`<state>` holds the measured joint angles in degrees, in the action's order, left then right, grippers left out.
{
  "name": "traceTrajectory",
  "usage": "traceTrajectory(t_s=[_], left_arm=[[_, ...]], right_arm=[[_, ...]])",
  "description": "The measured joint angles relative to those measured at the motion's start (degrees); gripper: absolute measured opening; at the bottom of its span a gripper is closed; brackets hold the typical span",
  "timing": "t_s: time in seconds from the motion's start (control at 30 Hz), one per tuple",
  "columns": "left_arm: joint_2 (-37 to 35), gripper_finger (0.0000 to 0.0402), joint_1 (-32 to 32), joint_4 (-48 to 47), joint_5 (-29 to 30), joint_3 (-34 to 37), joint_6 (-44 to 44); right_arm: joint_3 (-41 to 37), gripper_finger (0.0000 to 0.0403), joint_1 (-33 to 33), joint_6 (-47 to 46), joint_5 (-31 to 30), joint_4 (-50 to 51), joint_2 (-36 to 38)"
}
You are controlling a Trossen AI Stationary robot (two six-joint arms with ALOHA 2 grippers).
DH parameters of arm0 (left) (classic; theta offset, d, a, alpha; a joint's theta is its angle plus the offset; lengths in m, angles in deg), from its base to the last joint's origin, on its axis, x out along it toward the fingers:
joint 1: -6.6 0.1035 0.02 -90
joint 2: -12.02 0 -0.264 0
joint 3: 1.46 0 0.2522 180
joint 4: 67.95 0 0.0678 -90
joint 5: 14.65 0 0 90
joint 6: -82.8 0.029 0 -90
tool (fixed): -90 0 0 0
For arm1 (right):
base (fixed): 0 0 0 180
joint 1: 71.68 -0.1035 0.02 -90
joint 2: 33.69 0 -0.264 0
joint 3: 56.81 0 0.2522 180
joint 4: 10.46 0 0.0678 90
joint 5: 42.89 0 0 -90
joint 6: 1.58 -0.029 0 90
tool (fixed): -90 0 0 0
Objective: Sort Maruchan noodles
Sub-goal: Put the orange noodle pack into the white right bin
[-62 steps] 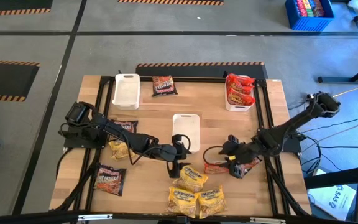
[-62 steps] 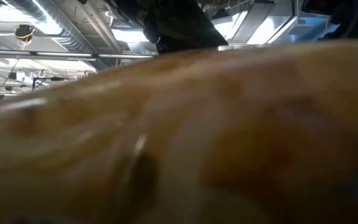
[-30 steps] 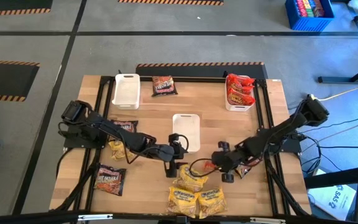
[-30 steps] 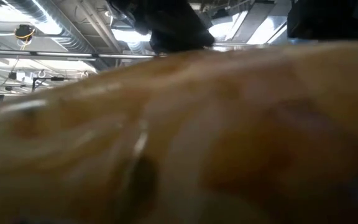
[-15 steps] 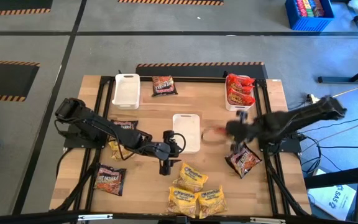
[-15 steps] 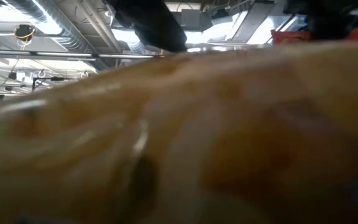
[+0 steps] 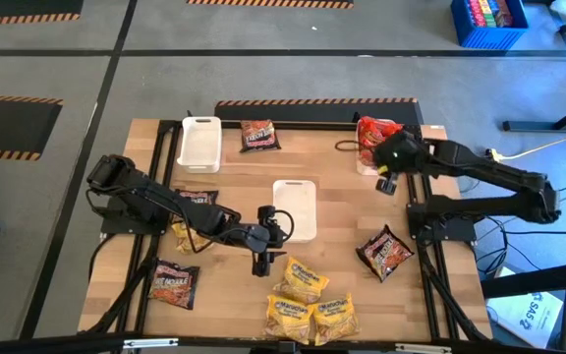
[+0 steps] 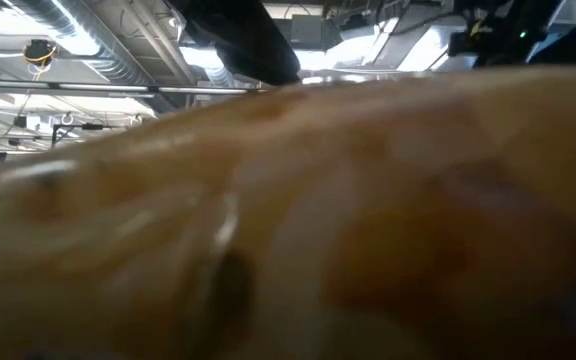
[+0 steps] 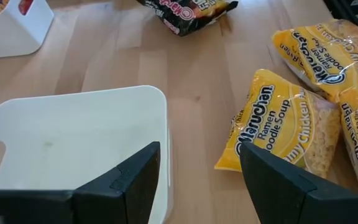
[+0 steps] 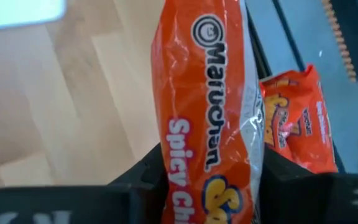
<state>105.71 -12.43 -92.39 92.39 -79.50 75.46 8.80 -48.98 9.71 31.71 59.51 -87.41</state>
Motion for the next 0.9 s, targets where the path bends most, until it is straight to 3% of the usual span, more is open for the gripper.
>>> traceTrajectory(t_s=[0.2, 0.4, 0.63, 0.9], left_arm=[[0.0, 0.0216, 0.0, 0.0, 0.0, 0.0, 0.0], [0.0, 0.0216, 0.0, 0.0, 0.0, 0.0, 0.0], [0.0, 0.0216, 0.0, 0.0, 0.0, 0.0, 0.0], [0.0, 0.0216, 0.1, 0.0, 0.1, 0.0, 0.5]], right_arm=[[0.0, 0.0117, 10.0, 4.3, 2.2, -1.5, -4.4], [0.0, 0.0116, 17.6, 7.6, 8.7, -5.1, -9.3], [-0.4, 0.0116, 24.4, 12.5, 15.3, -6.0, -14.2], [-2.2, 0.0119, 28.8, 14.8, 18.9, -9.5, -16.6]])
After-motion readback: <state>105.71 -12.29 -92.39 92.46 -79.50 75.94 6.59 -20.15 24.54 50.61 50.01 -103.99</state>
